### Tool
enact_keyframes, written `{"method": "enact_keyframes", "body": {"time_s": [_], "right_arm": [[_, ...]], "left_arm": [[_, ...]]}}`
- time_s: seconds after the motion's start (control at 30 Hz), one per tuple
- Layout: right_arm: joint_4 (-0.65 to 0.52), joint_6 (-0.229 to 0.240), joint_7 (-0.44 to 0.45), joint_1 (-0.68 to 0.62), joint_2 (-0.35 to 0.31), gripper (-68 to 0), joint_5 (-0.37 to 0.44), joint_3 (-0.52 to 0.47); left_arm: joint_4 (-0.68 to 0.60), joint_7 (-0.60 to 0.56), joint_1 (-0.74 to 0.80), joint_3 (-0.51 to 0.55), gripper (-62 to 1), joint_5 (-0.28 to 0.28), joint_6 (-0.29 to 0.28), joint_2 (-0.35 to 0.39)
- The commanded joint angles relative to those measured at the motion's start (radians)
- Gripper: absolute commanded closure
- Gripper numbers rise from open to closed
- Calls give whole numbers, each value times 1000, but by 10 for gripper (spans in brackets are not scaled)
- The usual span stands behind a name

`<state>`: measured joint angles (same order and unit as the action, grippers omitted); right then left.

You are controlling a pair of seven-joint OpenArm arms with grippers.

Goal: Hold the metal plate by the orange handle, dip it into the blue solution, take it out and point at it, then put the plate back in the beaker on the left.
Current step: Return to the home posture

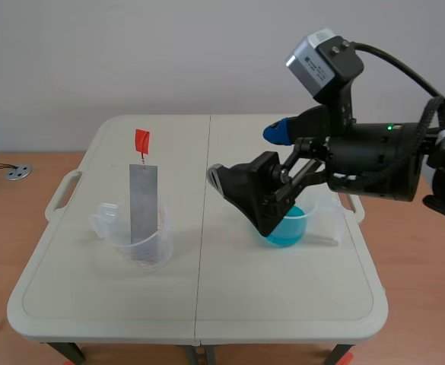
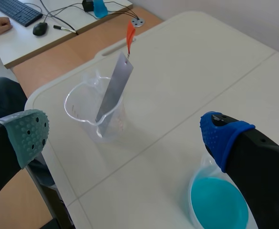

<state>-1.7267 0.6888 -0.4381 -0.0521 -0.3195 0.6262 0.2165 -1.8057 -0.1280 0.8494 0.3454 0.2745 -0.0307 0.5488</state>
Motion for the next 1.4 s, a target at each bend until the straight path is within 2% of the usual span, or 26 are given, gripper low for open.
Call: {"method": "enact_keyframes", "body": {"time_s": [0.0,0.17,0.23,0.5,0.67,0.73,0.93,1.2,1.37], "right_arm": [[-32,0,39,-14,-37,-665,15,-22],[-82,0,110,-112,-140,-665,60,-68],[-97,0,143,-153,-178,-665,79,-90],[-118,8,254,-294,-271,-664,89,-192],[-118,15,306,-361,-287,-664,88,-249],[-118,15,323,-382,-287,-664,85,-267],[-118,15,330,-395,-286,-664,63,-281],[-118,15,329,-394,-286,-664,-11,-281],[-118,15,330,-394,-286,-664,-13,-281]], "left_arm": [[-13,-2,-8,-35,-623,4,-19,21],[-66,-3,-89,-48,-623,55,-74,81],[-67,-10,-122,-64,-623,76,-78,98],[-66,-73,-232,-214,-623,69,-69,117],[-67,-130,-266,-331,-623,45,-63,117],[-66,-134,-278,-370,-623,31,-43,116],[-66,-144,-316,-460,-623,8,-24,116],[-66,-144,-323,-487,-623,-2,-24,116],[-66,-144,-323,-487,-623,-2,-24,116]]}}
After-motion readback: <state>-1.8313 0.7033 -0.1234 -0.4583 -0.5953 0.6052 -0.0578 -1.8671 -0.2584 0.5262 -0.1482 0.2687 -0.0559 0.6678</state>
